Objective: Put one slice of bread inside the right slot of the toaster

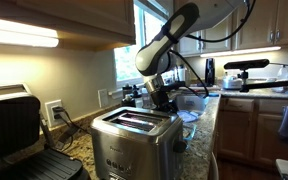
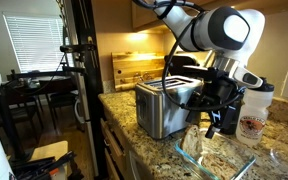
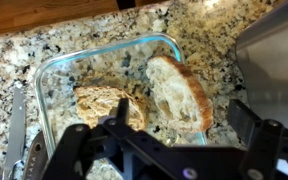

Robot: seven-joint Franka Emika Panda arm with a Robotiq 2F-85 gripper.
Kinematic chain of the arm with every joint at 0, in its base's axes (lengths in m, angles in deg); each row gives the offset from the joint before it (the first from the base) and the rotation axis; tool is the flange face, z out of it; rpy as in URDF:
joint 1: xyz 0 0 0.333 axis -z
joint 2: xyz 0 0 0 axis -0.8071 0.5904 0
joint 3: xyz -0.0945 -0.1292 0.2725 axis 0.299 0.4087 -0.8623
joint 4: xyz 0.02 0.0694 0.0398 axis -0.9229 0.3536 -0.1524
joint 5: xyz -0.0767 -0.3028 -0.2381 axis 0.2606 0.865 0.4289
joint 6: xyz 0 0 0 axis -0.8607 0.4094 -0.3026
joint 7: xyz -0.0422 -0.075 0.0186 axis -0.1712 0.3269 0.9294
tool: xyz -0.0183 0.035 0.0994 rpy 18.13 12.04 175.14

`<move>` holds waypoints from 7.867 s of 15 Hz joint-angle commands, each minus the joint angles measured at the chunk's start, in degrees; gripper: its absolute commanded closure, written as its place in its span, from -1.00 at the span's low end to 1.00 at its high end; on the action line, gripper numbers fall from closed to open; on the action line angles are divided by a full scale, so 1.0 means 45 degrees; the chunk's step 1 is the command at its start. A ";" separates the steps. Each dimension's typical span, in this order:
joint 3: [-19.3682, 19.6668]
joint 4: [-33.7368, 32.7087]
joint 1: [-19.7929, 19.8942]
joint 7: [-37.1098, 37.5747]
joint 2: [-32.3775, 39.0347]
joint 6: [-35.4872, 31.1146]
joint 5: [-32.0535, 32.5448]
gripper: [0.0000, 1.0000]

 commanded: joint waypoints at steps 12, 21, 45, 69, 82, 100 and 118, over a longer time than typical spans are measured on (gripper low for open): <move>-0.0076 -0.0106 0.0215 -0.0056 0.0067 0.0452 0.0058 -1.00; -0.0059 -0.0064 0.0204 0.0113 0.0049 0.1189 0.0004 -1.00; -0.0114 -0.0698 0.0179 0.0142 0.0614 0.0997 0.0018 -1.00; -0.0073 -0.0639 0.0199 0.0246 0.0601 0.0863 -0.0044 0.84; -0.0453 0.0073 -0.0360 0.0387 -0.2096 -0.0051 0.0095 0.85; -0.0808 0.1091 -0.0740 0.1154 -0.4933 -0.0105 0.0121 0.85; -0.1532 0.2240 -0.1437 0.2837 -0.6504 0.0037 0.0674 0.85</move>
